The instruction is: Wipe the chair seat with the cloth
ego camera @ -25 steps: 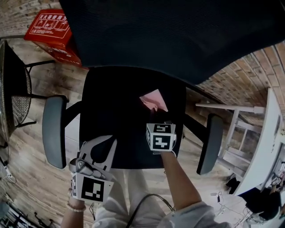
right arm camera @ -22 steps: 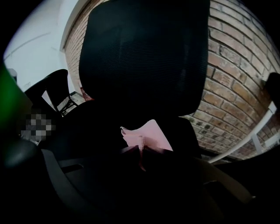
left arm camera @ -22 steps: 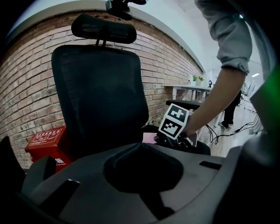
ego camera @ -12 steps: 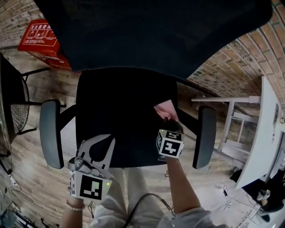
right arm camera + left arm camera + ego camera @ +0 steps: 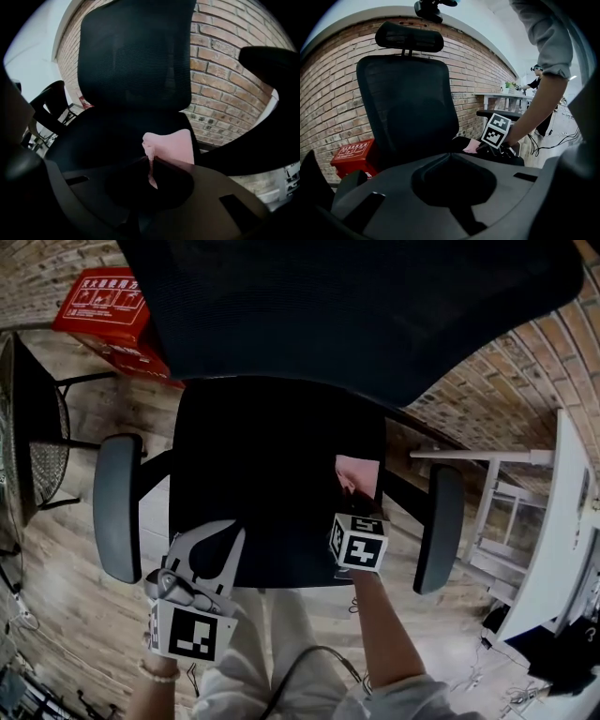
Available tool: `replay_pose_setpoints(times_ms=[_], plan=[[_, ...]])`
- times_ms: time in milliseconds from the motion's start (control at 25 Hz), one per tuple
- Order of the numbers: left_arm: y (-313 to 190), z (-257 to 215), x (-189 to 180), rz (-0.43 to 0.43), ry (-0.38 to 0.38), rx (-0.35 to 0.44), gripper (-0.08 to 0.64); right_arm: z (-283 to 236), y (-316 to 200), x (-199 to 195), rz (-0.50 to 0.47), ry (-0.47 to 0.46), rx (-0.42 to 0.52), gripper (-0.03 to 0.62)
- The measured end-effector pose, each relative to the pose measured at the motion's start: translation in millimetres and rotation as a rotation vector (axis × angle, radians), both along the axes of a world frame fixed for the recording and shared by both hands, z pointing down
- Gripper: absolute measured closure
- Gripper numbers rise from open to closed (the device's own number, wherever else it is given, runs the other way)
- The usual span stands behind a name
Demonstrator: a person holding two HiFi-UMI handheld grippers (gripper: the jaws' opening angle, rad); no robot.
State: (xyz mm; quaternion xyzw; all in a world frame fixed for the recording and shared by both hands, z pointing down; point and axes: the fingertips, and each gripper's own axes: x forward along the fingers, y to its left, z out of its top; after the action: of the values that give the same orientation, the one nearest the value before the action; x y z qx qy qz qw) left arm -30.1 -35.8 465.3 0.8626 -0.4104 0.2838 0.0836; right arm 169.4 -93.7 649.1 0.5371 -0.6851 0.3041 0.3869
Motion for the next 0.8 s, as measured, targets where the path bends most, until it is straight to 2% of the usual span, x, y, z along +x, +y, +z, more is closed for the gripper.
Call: replay_pose_setpoints(times_ms=[280, 800], plan=[[23, 0, -29, -0.052, -0.015, -0.010, 0.541, 4, 8, -62, -0.138, -0.061, -0.014, 0.542], [77, 6, -74, -0.178, -0.020, -0.043, 0.541, -1, 39, -200, -0.428, -0.223, -0.024, 0.543]])
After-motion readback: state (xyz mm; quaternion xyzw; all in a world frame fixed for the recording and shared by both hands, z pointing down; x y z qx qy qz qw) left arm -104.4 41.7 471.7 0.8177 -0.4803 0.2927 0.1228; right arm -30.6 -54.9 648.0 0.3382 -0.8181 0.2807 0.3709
